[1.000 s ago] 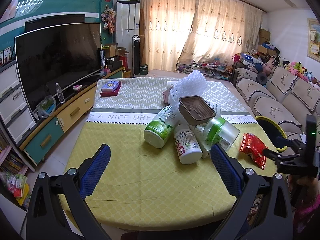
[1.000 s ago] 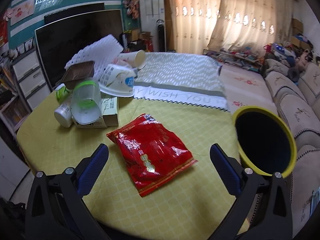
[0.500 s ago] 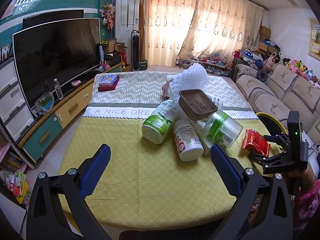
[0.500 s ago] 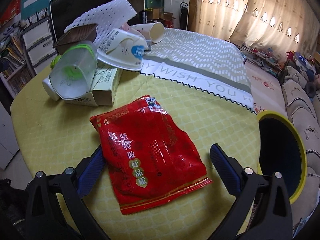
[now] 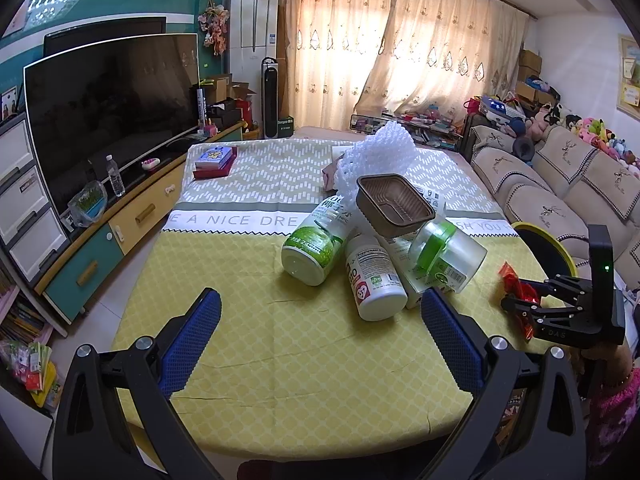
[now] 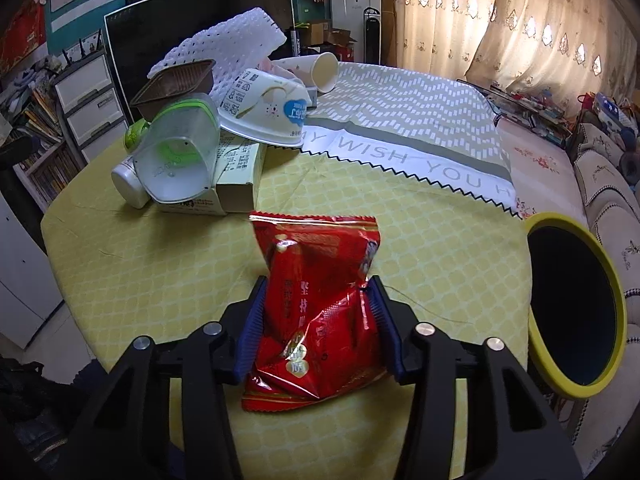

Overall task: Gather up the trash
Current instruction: 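Carry the red bag over the yellow bin and open the right gripper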

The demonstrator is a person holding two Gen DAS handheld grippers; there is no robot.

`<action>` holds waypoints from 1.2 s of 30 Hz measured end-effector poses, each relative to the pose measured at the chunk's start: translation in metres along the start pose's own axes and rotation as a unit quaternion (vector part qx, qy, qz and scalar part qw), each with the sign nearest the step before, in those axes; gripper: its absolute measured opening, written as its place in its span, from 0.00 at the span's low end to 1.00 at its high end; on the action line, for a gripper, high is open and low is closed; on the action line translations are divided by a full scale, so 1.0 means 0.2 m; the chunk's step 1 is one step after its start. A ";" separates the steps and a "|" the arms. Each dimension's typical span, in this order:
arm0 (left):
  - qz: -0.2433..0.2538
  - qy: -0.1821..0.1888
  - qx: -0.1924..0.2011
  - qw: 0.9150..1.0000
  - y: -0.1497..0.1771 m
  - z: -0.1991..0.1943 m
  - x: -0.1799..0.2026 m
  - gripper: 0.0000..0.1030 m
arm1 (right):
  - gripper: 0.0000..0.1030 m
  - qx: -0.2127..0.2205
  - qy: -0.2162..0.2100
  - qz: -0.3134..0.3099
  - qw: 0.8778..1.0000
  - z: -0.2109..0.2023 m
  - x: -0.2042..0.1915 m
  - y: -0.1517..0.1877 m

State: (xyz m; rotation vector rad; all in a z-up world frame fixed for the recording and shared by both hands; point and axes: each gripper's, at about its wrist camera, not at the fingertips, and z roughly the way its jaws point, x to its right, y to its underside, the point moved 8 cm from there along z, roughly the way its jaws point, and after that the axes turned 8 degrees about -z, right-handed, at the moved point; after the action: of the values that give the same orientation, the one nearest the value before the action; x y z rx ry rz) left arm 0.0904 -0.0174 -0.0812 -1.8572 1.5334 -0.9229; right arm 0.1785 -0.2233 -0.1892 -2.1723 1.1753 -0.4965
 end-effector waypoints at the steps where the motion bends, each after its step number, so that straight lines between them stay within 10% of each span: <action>1: -0.001 0.000 0.000 1.000 0.00 0.00 0.00 0.96 | 0.41 0.005 -0.005 0.006 1.000 -0.01 0.00 0.00; 15: 0.005 0.000 -0.006 1.000 0.02 0.03 0.01 0.96 | 0.42 0.058 0.005 0.032 0.998 -0.16 0.10 -0.10; 32: 0.012 -0.004 -0.020 1.000 0.03 0.10 0.05 0.96 | 0.46 -0.006 0.179 0.224 0.958 -0.04 1.24 0.19; 36: 0.014 -0.006 -0.022 1.000 0.02 0.12 0.06 0.96 | 0.68 -0.022 0.192 0.244 0.950 0.05 1.35 0.24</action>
State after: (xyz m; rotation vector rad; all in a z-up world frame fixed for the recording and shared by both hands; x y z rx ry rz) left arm 0.1085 -0.0302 -0.0977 -1.8640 1.5807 -0.8707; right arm 0.2996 -0.4677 -0.2184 -1.7637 1.8822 -0.6909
